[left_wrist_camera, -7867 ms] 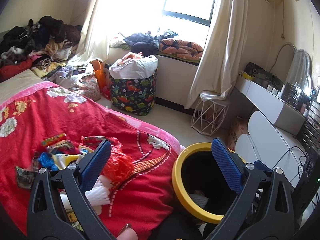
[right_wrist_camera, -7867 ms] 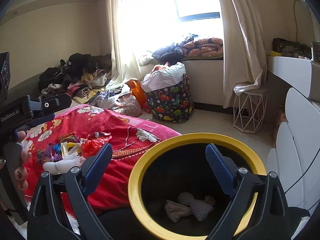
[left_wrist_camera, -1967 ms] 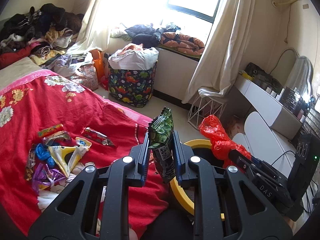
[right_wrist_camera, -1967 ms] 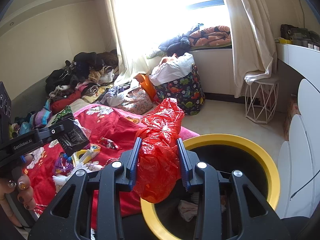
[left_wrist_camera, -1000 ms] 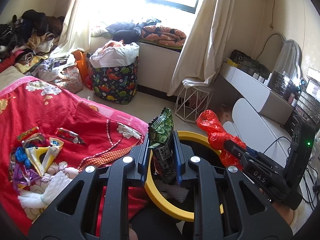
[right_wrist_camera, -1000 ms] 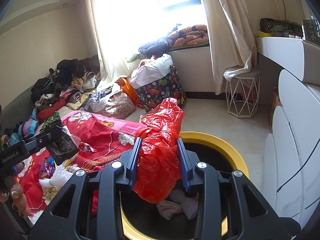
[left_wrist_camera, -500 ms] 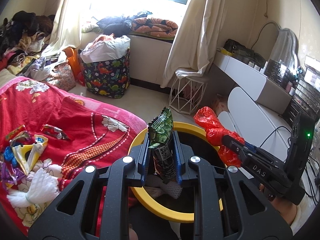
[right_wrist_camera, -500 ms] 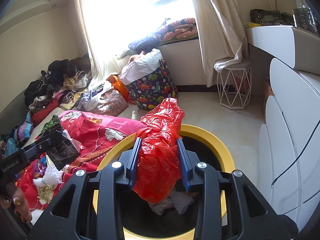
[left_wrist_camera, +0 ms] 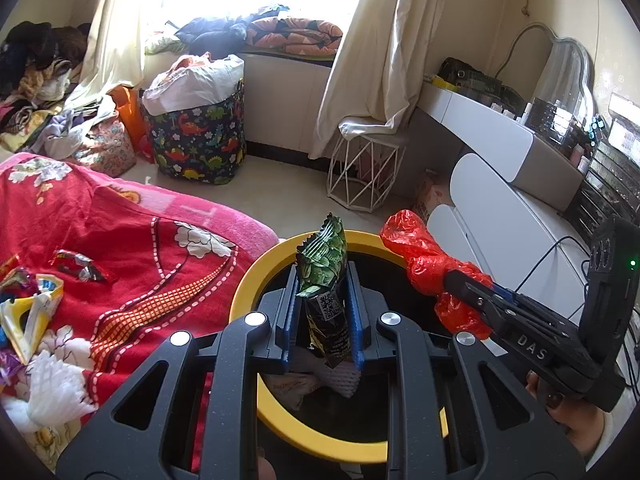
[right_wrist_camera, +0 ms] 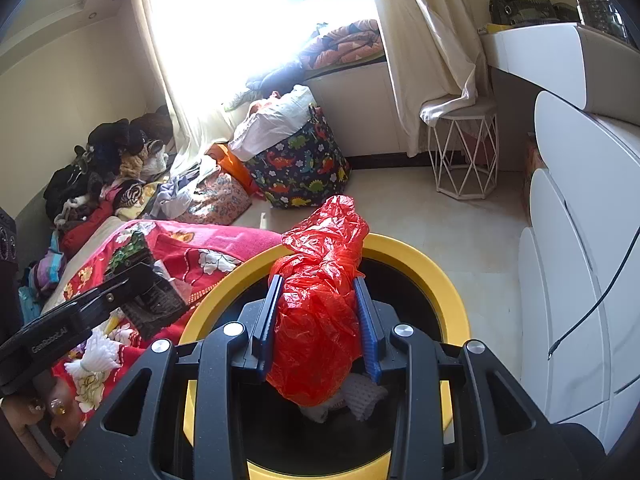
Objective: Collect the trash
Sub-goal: 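Carry both wrappers over the yellow bin and open both tools to drop them, then move both open tools back from the bin toward the bed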
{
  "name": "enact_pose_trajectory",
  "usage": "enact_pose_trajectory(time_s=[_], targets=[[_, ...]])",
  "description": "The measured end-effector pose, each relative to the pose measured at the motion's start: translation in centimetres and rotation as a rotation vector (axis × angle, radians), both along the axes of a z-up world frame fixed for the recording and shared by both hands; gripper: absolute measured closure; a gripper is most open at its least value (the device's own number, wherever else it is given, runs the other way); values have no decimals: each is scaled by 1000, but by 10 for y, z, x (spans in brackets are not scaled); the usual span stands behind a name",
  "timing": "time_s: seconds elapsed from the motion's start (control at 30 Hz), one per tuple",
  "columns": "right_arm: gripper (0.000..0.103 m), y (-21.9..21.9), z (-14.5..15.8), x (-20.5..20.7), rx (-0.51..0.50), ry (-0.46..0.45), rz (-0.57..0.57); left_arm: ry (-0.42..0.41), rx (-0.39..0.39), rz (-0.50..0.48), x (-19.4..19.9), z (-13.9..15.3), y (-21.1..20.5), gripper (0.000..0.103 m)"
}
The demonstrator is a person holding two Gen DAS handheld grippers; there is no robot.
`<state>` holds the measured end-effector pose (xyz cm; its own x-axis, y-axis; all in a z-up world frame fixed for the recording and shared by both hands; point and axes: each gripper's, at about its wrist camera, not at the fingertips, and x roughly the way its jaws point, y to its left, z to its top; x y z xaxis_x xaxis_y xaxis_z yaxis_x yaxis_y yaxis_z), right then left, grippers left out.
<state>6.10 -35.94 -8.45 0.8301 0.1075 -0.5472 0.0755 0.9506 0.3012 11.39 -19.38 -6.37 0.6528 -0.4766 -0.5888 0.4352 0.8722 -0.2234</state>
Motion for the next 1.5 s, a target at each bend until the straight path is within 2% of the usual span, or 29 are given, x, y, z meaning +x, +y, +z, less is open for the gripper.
enact_pose_trajectory(time_s=[0.13, 0.3, 0.37, 0.43, 0.53, 0.77, 0.9, 1.5], targets=[[66, -4, -3, 3, 16, 12, -12, 31, -23, -20, 11, -5, -2, 83], [49, -7, -4, 5, 27, 20, -41, 41, -47, -13, 15, -7, 1, 53], [46, -6, -4, 4, 22, 12, -48, 31, -48, 3, 13, -6, 3, 35], [43, -5, -3, 3, 15, 5, -51, 19, -58, 16, 9, -4, 6, 28], [35, -3, -1, 2, 4, -16, -57, -1, -56, 43, 4, 0, 11, 11], [24, 0, 3, -3, -22, -72, -55, -34, -43, 98, -6, 7, 25, 11], [21, 2, 5, -4, -39, -93, -49, -62, -33, 118, -13, 11, 33, 11], [19, 39, 17, -12, -129, -133, 8, -145, -39, 205, -27, 30, 81, 11]])
